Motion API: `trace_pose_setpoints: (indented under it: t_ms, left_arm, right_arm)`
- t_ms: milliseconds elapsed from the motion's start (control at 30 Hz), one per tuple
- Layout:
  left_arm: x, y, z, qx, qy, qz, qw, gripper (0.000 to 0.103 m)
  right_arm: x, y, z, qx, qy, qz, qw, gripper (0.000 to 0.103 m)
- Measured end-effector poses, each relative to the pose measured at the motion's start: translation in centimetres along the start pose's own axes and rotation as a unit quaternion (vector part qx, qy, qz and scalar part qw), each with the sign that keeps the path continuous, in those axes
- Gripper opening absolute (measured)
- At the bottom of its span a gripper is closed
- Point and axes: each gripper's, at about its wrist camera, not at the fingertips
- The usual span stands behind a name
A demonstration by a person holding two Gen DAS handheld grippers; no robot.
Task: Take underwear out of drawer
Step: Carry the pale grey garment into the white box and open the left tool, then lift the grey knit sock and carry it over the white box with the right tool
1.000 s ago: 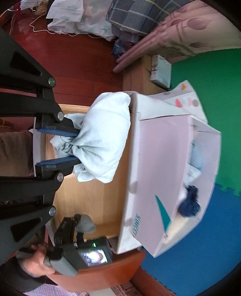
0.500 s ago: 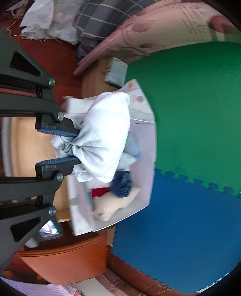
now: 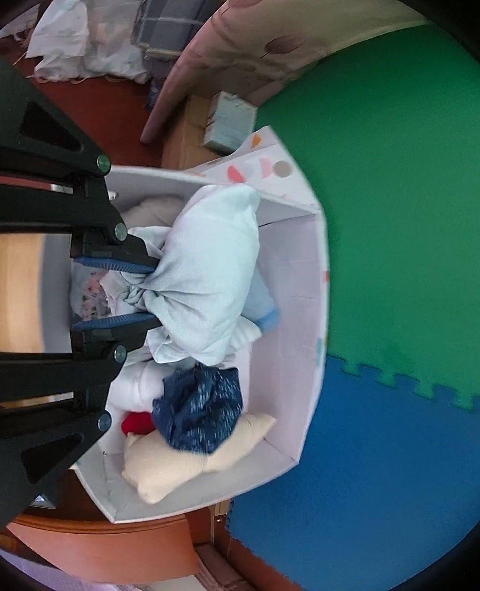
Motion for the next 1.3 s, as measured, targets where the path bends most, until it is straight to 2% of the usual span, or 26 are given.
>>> trace_pose_setpoints:
  t_ms: [167,267,400,567,733,867,1000,1133,1300]
  left_arm:
    - [-2.2,-0.1,-0.2,0.009,-0.009,-0.009,0.9999,0.023]
    - [-2.3,0.2,0.4,-0.004,-0.027,0.001,0.9996,0.031]
    - [-1.5,0.9,1.7,-0.029,-0.072,0.019,0.9968,0.046]
    - [1.4,2.8,2.3,-0.049,-0.078,0.05,0.9946,0.048]
    - [5.5,7.0,2.2,-0.062,-0.072,0.092,0.9912,0.056]
    - [6.6,11.0,1.8,-0.057,-0.062,0.094,0.992,0.057]
    - [5.3,15.9,0.8,-0.033,-0.059,0.062,0.9958,0.057]
    - [2.5,20.2,-0.3,0.001,-0.067,0.044,0.9968,0.057]
    - [-0.8,23.5,-0.8,0.016,-0.082,0.04,0.9957,0.057]
  right_arm:
    - [-0.1,-0.4,0.4,0.0,-0.003,-0.003,1.0,0.041]
    - [-0.1,-0.6,0.6,-0.001,-0.002,-0.002,1.0,0.041]
    - [0.3,-0.7,0.6,0.0,0.002,-0.002,1.0,0.041]
    - [0.5,-0.7,0.4,0.001,0.009,-0.004,1.0,0.041]
    - [0.5,-0.9,0.2,0.004,0.02,-0.003,1.0,0.041]
    - [0.6,-0.8,-0.1,0.008,0.028,0.003,1.0,0.041]
    - [0.7,-0.6,-0.3,0.012,0.026,0.008,1.0,0.041]
    - [1.1,-0.3,0.2,0.009,-0.012,0.014,1.0,0.041]
    - [2.3,0.1,1.6,-0.01,-0.032,0.027,0.999,0.041]
Point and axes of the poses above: each gripper's, at about its wrist camera, not at the fingertips, and x roughly against the way its jaws point, z to its right, y to its underside, and after that the axes turned 9 degrees about -z, right-handed
